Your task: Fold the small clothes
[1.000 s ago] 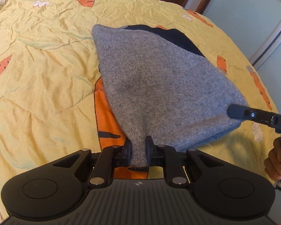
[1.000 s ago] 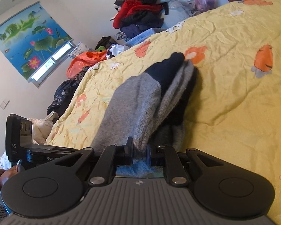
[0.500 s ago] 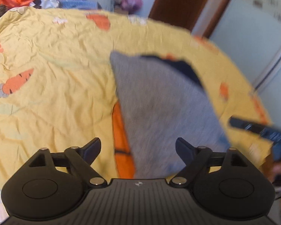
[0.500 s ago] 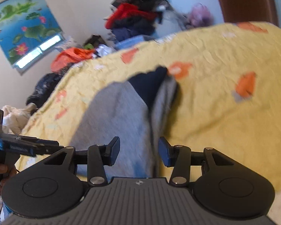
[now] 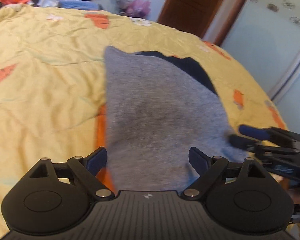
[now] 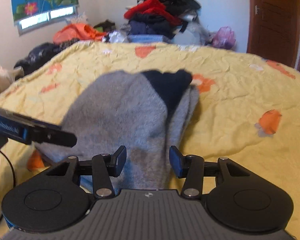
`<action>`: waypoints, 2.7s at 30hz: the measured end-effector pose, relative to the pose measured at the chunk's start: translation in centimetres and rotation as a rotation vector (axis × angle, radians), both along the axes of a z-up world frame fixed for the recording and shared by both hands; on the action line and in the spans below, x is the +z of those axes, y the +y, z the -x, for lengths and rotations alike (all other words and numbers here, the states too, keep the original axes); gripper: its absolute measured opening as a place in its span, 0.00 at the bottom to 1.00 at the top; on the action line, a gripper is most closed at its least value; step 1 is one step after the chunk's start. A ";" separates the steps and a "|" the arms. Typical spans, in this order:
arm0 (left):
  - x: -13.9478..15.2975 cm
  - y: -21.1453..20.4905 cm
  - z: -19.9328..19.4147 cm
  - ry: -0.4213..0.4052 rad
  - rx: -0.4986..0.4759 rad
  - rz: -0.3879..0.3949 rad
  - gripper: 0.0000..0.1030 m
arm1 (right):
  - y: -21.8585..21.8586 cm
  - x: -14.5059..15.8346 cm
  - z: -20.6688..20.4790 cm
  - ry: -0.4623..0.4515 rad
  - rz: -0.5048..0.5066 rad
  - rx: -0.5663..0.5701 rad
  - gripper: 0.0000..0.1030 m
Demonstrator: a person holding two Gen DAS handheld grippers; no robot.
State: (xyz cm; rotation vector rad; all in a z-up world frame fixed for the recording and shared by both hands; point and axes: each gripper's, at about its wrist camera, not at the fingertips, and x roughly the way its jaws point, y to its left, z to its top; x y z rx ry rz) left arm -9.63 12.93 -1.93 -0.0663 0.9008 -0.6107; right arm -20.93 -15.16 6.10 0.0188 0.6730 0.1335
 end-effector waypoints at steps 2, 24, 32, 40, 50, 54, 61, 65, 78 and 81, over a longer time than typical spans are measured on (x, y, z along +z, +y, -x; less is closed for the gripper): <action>1.2 1.1 0.7 -0.009 -0.013 0.069 0.87 | 0.2 0.7 0.9 -0.022 -0.066 0.019 0.49; -2.8 3.0 11.7 -0.127 0.144 -0.162 1.00 | 5.4 -2.7 8.1 0.058 0.048 -0.161 1.00; -3.6 1.9 11.5 -0.206 0.208 -0.191 1.00 | 5.7 -4.9 6.1 0.086 0.059 -0.219 1.00; -3.5 0.6 9.0 -0.195 0.203 -0.245 1.00 | 6.0 -5.3 3.8 0.098 0.120 -0.248 1.00; -3.9 0.0 8.2 -0.238 0.225 -0.248 1.00 | 6.3 -5.6 3.2 0.078 0.134 -0.275 1.00; -4.0 0.0 8.2 -0.239 0.224 -0.248 1.00 | 6.3 -5.6 3.1 0.076 0.133 -0.275 1.00; -4.0 0.1 8.1 -0.241 0.207 -0.245 1.00 | 6.3 -5.7 3.1 0.072 0.133 -0.274 1.00; -3.9 0.2 8.1 -0.241 0.197 -0.244 1.00 | 6.3 -5.8 3.1 0.072 0.133 -0.274 1.00; -3.9 0.2 8.1 -0.241 0.198 -0.246 1.00 | 6.3 -5.8 3.1 0.071 0.134 -0.274 1.00; -3.9 0.2 8.1 -0.241 0.194 -0.246 1.00 | 6.3 -5.8 3.1 0.072 0.134 -0.274 1.00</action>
